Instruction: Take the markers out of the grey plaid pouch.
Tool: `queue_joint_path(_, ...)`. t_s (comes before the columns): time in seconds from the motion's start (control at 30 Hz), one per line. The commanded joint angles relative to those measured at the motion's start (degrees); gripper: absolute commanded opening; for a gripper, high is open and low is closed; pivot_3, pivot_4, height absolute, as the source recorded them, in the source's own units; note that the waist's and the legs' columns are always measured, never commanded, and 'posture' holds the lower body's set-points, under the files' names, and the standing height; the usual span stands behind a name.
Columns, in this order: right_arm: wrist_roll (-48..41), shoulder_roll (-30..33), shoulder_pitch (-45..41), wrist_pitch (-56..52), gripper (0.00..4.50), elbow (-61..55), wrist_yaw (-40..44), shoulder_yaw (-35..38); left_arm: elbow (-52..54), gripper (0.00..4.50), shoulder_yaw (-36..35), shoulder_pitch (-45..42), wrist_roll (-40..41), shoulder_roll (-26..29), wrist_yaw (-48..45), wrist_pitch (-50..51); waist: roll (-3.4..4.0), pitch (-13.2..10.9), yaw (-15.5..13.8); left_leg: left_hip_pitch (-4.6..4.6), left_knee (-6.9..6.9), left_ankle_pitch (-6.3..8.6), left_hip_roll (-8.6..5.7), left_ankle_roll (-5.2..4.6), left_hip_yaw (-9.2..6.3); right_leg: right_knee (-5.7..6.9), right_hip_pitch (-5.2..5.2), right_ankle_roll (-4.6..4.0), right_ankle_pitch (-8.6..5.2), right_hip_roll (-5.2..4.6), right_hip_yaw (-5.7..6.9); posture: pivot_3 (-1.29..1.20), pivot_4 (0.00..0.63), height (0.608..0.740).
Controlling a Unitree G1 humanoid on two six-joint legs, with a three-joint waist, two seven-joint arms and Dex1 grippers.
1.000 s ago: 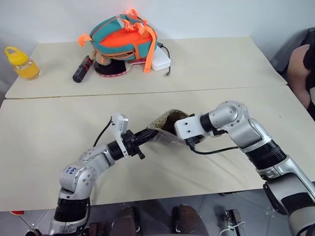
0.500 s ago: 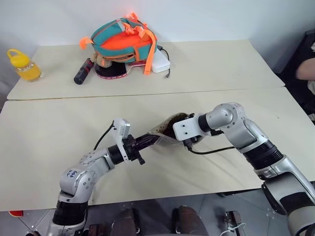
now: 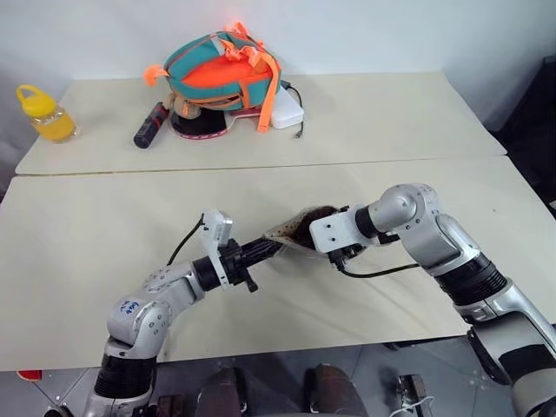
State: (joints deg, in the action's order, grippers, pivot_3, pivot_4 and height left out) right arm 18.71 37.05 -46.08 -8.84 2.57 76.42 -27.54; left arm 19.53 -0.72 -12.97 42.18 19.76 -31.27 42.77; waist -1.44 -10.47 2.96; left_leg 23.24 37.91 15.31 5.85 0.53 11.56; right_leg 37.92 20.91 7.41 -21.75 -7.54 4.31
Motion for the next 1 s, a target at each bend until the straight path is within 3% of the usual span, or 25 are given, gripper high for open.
queue_joint_path(0.03, 1.76, 0.59, 1.77, 0.49, 2.44, 2.65, 0.49, -2.52, 1.52, 0.0, -0.62, -0.55, -0.24, -0.33, 0.07, -1.54, 0.0, 0.0, 0.0, 0.0, 0.0, 0.01, 0.0, 0.0, 0.0, -0.01, 0.0, 0.0, 0.0, 0.0, 0.01, 0.0, 0.15, 0.74)
queue_joint_path(0.27, 2.07, -0.9, 1.75, 0.8, 2.44, 4.46, -0.78, -2.9, 1.76, 0.0, -0.52, -0.45, -0.94, -0.58, 0.29, -1.59, -0.02, 0.01, 0.06, -0.11, 0.04, 0.03, 0.01, -0.01, -0.04, -0.12, -0.21, 0.0, 0.0, 0.01, 0.06, 0.0, 0.15, 0.74)
queue_joint_path(0.43, 1.52, -1.09, 1.47, 1.1, 1.05, 4.65, -1.17, -2.04, 1.73, 0.0, -0.54, -0.47, -1.39, -0.57, 0.16, -1.89, -0.04, 0.03, 0.23, -0.16, 0.04, 0.04, 0.02, -0.02, -0.05, -0.13, -0.25, 0.0, 0.0, 0.01, 0.05, 0.0, 0.15, 0.74)
queue_joint_path(0.8, -13.3, 0.01, -0.04, -6.2, 1.05, -1.8, 0.86, 10.31, 2.34, 0.0, 1.24, 0.81, -6.62, 2.41, -2.34, -6.7, 0.01, -0.01, -0.04, -0.01, -0.06, 0.08, 0.0, -0.02, -0.03, -0.16, -0.05, 0.0, 0.0, -0.02, 0.04, 0.0, 0.15, 0.74)
queue_joint_path(1.0, -18.93, 1.85, 1.45, -10.25, 1.05, -5.79, 1.84, 12.56, 1.18, 0.0, 1.23, 0.2, -7.06, 1.84, -2.68, -8.12, 0.0, -0.01, -0.62, 0.08, -0.27, 0.11, -0.02, 0.0, 0.03, -0.22, 0.13, 0.0, 0.0, -0.01, 0.03, 0.0, 0.15, 0.74)
